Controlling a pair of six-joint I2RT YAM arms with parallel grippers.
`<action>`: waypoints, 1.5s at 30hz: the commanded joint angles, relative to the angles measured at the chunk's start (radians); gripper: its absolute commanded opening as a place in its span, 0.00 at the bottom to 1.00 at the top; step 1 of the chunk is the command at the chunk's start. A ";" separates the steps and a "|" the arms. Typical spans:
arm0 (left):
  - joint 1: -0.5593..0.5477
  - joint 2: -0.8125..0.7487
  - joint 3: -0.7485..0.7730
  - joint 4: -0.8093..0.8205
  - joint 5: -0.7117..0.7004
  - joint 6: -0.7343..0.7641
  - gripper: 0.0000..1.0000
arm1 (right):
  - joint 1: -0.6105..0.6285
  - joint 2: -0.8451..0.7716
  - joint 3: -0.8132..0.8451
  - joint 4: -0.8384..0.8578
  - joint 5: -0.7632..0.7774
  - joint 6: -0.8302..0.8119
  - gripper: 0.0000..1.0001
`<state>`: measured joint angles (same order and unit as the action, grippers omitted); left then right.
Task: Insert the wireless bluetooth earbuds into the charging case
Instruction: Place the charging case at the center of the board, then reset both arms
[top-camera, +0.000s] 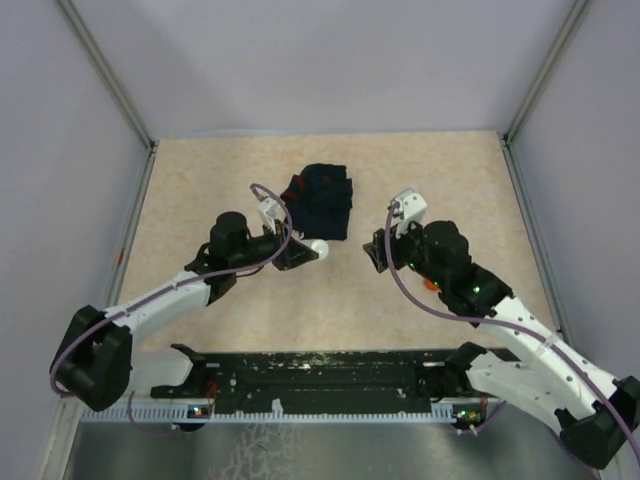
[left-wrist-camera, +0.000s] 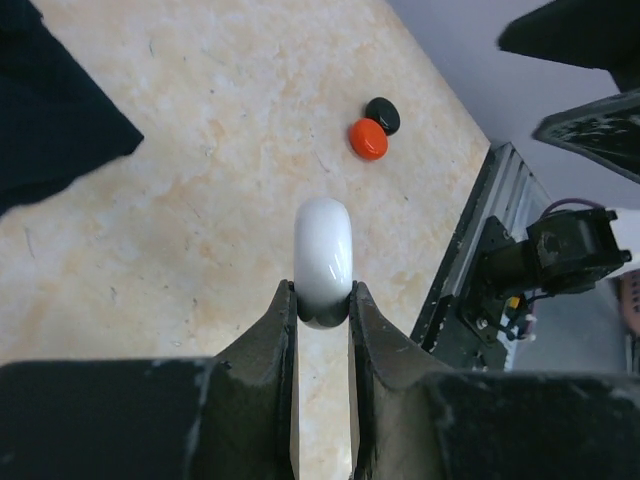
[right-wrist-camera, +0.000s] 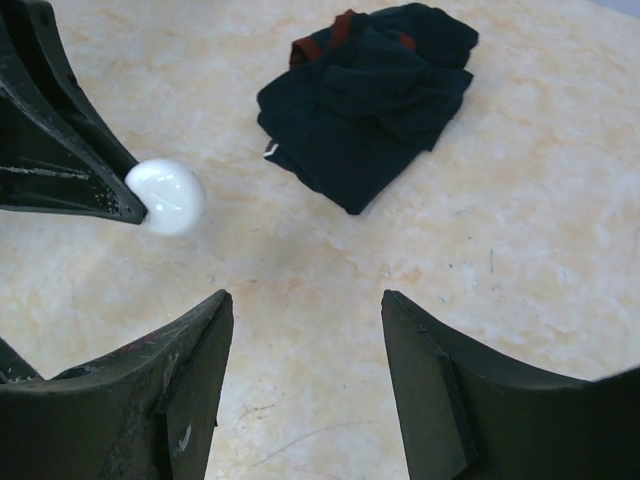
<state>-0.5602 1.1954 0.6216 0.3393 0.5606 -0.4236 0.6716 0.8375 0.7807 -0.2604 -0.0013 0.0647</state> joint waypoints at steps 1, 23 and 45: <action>-0.022 0.123 -0.032 0.155 0.014 -0.235 0.04 | 0.001 -0.108 -0.052 0.085 0.136 0.043 0.61; -0.222 0.630 0.110 0.216 -0.160 -0.279 0.52 | 0.000 -0.211 -0.177 0.065 0.188 0.094 0.61; -0.201 -0.052 0.079 -0.534 -0.782 -0.066 1.00 | 0.000 -0.382 -0.080 -0.269 0.388 0.143 0.77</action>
<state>-0.7635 1.2968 0.6720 0.0299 -0.0456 -0.5613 0.6716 0.5354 0.6186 -0.4786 0.2943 0.2028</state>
